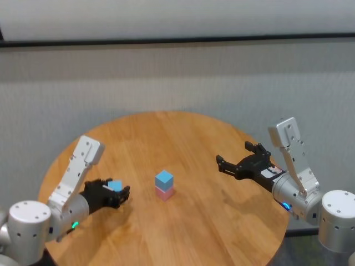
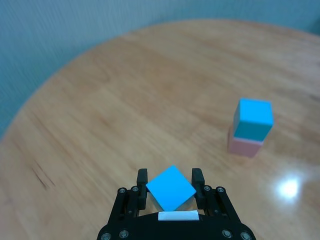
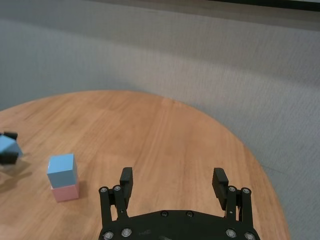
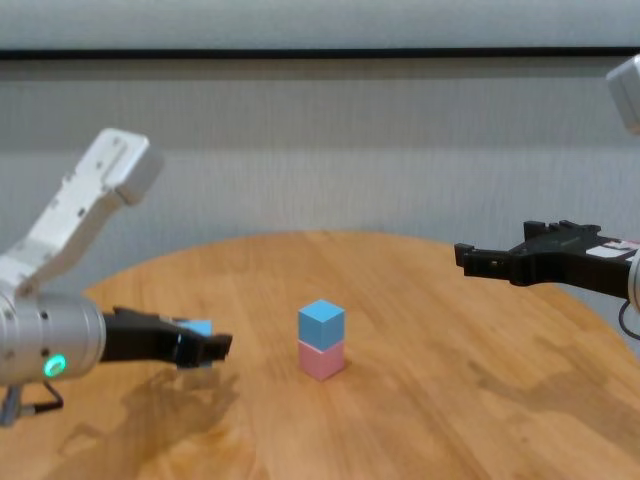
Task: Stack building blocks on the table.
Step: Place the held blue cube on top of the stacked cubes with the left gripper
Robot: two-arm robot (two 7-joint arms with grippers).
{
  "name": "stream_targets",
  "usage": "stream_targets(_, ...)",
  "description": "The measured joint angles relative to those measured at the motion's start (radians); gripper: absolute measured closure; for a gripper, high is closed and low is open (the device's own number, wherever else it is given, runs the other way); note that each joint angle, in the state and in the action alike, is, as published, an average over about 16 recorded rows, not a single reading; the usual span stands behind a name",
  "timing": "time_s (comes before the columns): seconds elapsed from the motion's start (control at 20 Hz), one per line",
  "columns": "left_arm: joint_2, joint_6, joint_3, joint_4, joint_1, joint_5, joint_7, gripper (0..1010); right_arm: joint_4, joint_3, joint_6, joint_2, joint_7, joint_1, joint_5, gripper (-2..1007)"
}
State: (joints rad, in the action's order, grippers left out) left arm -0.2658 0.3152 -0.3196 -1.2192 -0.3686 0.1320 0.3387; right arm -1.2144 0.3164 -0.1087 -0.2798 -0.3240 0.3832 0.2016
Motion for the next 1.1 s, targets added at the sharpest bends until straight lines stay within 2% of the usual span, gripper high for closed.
stream_targets(0.35, -0.029, 0.027, -0.007, -0.102, -0.001, -0.003, 0.021, 452, 0.0, 0.0, 0.0, 0.0, 0.0, 0.0, 0.0, 5)
stream_targets(0.65, -0.045, 0.046, -0.028, -0.169, -0.014, -0.003, 0.046, 452, 0.0, 0.0, 0.0, 0.0, 0.0, 0.0, 0.0, 5)
stream_targets(0.9, -0.047, 0.045, -0.055, -0.185, -0.034, 0.0, 0.072, 452, 0.0, 0.0, 0.0, 0.0, 0.0, 0.0, 0.0, 5)
stream_targets(1.1, -0.043, 0.028, -0.079, -0.169, -0.055, 0.008, 0.099, 452, 0.0, 0.0, 0.0, 0.0, 0.0, 0.0, 0.0, 5)
